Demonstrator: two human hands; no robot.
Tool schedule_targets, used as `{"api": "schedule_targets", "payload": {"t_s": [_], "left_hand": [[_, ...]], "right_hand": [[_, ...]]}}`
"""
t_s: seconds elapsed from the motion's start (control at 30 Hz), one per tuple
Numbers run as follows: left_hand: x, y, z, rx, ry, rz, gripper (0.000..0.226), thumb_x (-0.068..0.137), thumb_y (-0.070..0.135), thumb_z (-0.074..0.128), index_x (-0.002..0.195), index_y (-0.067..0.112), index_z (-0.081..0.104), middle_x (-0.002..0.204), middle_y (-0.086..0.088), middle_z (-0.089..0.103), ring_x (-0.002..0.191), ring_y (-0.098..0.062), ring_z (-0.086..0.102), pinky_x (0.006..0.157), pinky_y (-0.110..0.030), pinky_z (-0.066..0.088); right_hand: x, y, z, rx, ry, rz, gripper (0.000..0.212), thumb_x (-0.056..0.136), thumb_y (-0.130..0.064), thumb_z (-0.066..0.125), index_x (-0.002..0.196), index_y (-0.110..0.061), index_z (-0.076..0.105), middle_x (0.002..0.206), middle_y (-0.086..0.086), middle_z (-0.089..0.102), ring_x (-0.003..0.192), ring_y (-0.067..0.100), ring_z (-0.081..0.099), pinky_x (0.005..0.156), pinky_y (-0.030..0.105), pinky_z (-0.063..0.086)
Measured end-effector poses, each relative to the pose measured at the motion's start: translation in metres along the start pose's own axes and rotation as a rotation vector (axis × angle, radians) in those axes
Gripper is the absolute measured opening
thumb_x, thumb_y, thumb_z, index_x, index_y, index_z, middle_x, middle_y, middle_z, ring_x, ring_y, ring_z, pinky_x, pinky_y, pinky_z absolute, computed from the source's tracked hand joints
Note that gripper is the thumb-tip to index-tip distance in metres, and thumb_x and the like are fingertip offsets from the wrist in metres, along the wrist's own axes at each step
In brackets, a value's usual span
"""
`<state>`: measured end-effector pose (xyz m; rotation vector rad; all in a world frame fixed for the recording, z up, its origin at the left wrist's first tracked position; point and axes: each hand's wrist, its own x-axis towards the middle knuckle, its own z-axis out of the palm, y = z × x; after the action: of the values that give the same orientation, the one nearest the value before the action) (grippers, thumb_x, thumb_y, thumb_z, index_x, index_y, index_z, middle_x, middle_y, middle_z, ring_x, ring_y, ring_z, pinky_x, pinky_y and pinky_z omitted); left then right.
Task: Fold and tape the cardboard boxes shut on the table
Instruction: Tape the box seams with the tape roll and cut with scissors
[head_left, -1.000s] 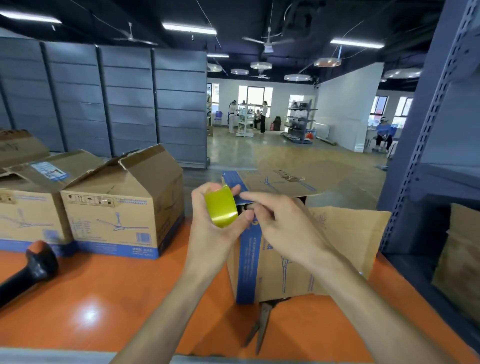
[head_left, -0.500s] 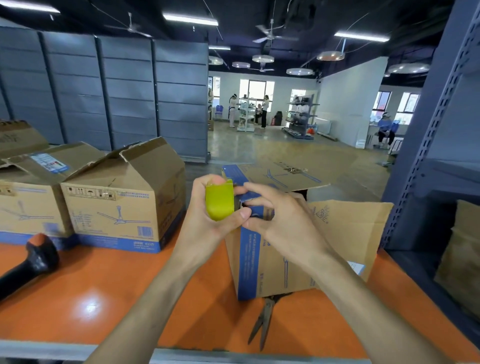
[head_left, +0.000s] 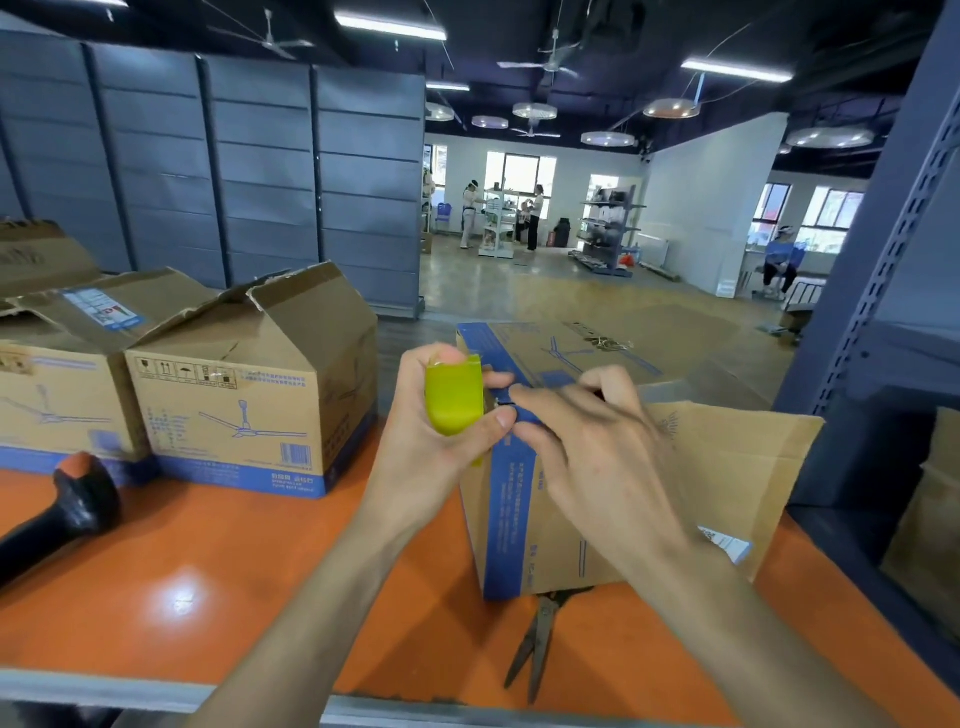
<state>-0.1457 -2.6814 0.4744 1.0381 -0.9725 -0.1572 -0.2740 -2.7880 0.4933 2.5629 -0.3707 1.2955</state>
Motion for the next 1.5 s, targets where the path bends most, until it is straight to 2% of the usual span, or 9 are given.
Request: {"api": "schedule_targets", "payload": {"t_s": [0.13, 0.3, 0.47, 0.57, 0.73, 0.9, 1.17, 1.27, 1.5], "left_hand": [[-0.002, -0.001, 0.001, -0.009, 0.026, -0.006, 0.052, 0.086, -0.006, 0.074, 0.125, 0.004, 0.040, 0.115, -0.013, 0.072, 0.101, -0.020, 0.069, 0.078, -0.028, 0.057], [-0.003, -0.006, 0.000, -0.004, 0.046, 0.008, 0.050, 0.086, -0.007, 0.074, 0.122, 0.007, 0.042, 0.113, -0.013, 0.072, 0.114, -0.020, 0.068, 0.089, -0.040, 0.059], [-0.004, -0.010, -0.002, -0.017, 0.066, 0.013, 0.049, 0.085, -0.005, 0.075, 0.119, 0.014, 0.045, 0.115, -0.015, 0.071, 0.117, -0.021, 0.066, 0.090, -0.041, 0.059], [-0.002, -0.011, 0.001, -0.012, 0.067, 0.011, 0.049, 0.085, -0.005, 0.075, 0.119, 0.014, 0.044, 0.114, -0.013, 0.072, 0.113, -0.019, 0.068, 0.087, -0.034, 0.059], [0.001, -0.012, 0.004, 0.004, 0.076, 0.015, 0.050, 0.085, -0.003, 0.076, 0.119, 0.015, 0.045, 0.114, -0.010, 0.073, 0.111, -0.016, 0.069, 0.085, -0.026, 0.057], [0.003, -0.014, 0.004, -0.009, 0.087, 0.006, 0.051, 0.085, -0.003, 0.076, 0.120, 0.017, 0.045, 0.115, -0.007, 0.073, 0.112, -0.020, 0.069, 0.086, -0.032, 0.059], [0.008, -0.012, 0.005, 0.017, 0.099, 0.005, 0.052, 0.084, -0.009, 0.076, 0.119, 0.013, 0.044, 0.112, -0.009, 0.073, 0.113, -0.021, 0.068, 0.092, -0.043, 0.058], [0.008, -0.014, 0.006, 0.035, 0.108, 0.030, 0.050, 0.085, -0.010, 0.074, 0.118, 0.012, 0.043, 0.111, -0.010, 0.073, 0.113, -0.021, 0.069, 0.092, -0.037, 0.058], [0.011, -0.020, 0.003, 0.014, 0.120, 0.028, 0.048, 0.087, -0.010, 0.071, 0.117, 0.017, 0.046, 0.111, -0.012, 0.073, 0.113, -0.023, 0.069, 0.085, -0.032, 0.058]], "right_hand": [[-0.002, 0.002, -0.007, -0.042, 0.022, 0.092, 0.030, 0.085, -0.027, 0.076, 0.115, -0.022, 0.074, 0.075, -0.007, 0.069, 0.091, 0.026, 0.061, 0.063, 0.034, 0.049], [-0.004, 0.028, -0.017, -0.053, 0.054, 0.236, 0.013, 0.092, -0.023, 0.071, 0.104, -0.020, 0.077, 0.098, 0.000, 0.067, 0.101, 0.027, 0.054, 0.059, 0.036, 0.053], [0.006, 0.072, -0.036, -0.026, -0.261, 0.578, 0.045, 0.100, -0.046, 0.049, 0.138, -0.024, 0.058, 0.120, 0.009, 0.064, 0.121, 0.036, 0.043, 0.095, 0.050, 0.045], [0.016, 0.077, -0.038, -0.037, -0.396, 0.606, 0.054, 0.103, -0.053, 0.036, 0.148, -0.027, 0.047, 0.122, 0.008, 0.068, 0.127, 0.038, 0.045, 0.108, 0.049, 0.037], [0.044, 0.089, -0.037, 0.132, -0.610, 0.659, 0.042, 0.101, -0.058, 0.045, 0.130, -0.034, 0.062, 0.129, -0.002, 0.066, 0.126, 0.027, 0.055, 0.109, 0.044, 0.040], [0.046, 0.090, -0.030, 0.760, -0.226, 0.884, 0.015, 0.093, -0.014, 0.070, 0.095, -0.027, 0.078, 0.075, -0.012, 0.076, 0.092, 0.008, 0.070, 0.089, 0.026, 0.048], [0.041, 0.087, -0.026, 0.885, -0.128, 0.874, 0.034, 0.086, -0.006, 0.055, 0.077, -0.025, 0.081, 0.057, -0.004, 0.063, 0.072, 0.011, 0.061, 0.072, 0.019, 0.039], [0.036, 0.087, -0.023, 0.916, -0.119, 0.839, 0.035, 0.086, -0.002, 0.051, 0.075, -0.020, 0.079, 0.054, -0.002, 0.052, 0.068, 0.011, 0.053, 0.074, 0.022, 0.039], [0.021, 0.087, -0.020, 0.800, -0.091, 0.739, 0.039, 0.096, -0.009, 0.048, 0.098, -0.037, 0.075, 0.059, -0.007, 0.060, 0.067, 0.005, 0.058, 0.077, 0.019, 0.042]]}}
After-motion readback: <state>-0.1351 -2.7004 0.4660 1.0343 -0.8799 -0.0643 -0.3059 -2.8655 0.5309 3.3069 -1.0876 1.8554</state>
